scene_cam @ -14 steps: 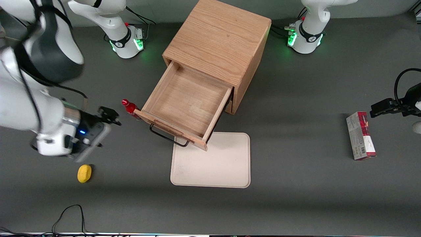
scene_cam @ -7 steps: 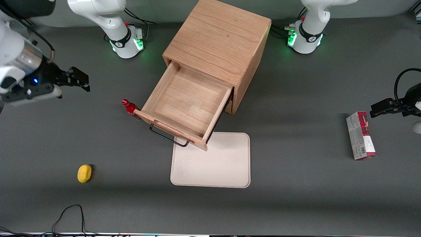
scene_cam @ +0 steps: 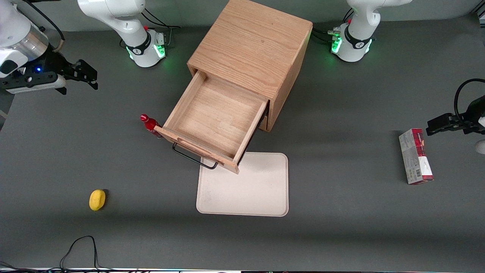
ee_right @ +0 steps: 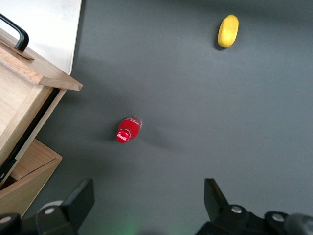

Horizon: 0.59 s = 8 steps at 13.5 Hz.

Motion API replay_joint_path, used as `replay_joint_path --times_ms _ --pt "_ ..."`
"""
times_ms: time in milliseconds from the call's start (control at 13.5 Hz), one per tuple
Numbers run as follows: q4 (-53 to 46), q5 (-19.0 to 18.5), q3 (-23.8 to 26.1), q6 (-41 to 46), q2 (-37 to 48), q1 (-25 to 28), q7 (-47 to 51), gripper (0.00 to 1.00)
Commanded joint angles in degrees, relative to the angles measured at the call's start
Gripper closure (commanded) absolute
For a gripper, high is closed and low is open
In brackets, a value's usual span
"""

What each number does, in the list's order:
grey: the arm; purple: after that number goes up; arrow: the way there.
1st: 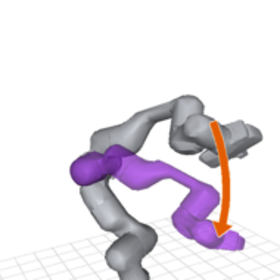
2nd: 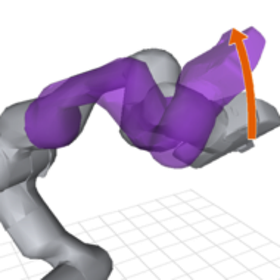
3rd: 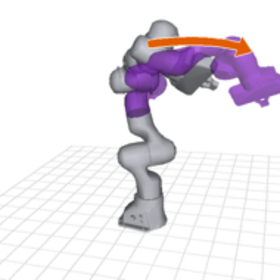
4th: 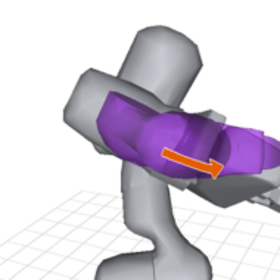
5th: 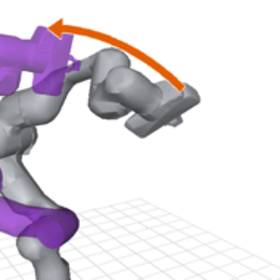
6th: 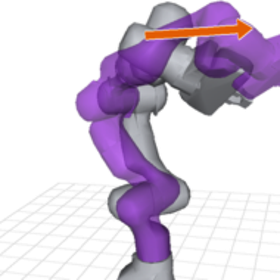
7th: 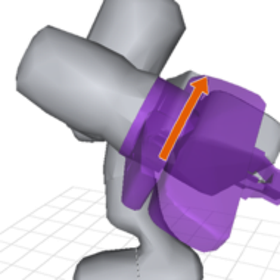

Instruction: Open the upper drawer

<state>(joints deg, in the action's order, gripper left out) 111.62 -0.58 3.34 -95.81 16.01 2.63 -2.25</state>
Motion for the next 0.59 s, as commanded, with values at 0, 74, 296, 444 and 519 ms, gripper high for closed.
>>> replay_joint_path --times_ms 0,74,296,444,519 --pt "-1.8 0.7 0.0 0.7 -1.2 0.3 3.2 0.00" --pt "-2.2 0.7 0.1 0.9 -1.3 0.3 8.6 0.00" --pt "-4.7 0.7 0.1 2.0 -3.0 0.3 12.4 0.00" --pt "-6.3 0.5 0.1 2.0 -4.7 0.3 12.5 0.00" --pt "-7.2 0.5 -0.1 2.0 -5.9 0.3 13.1 0.00"
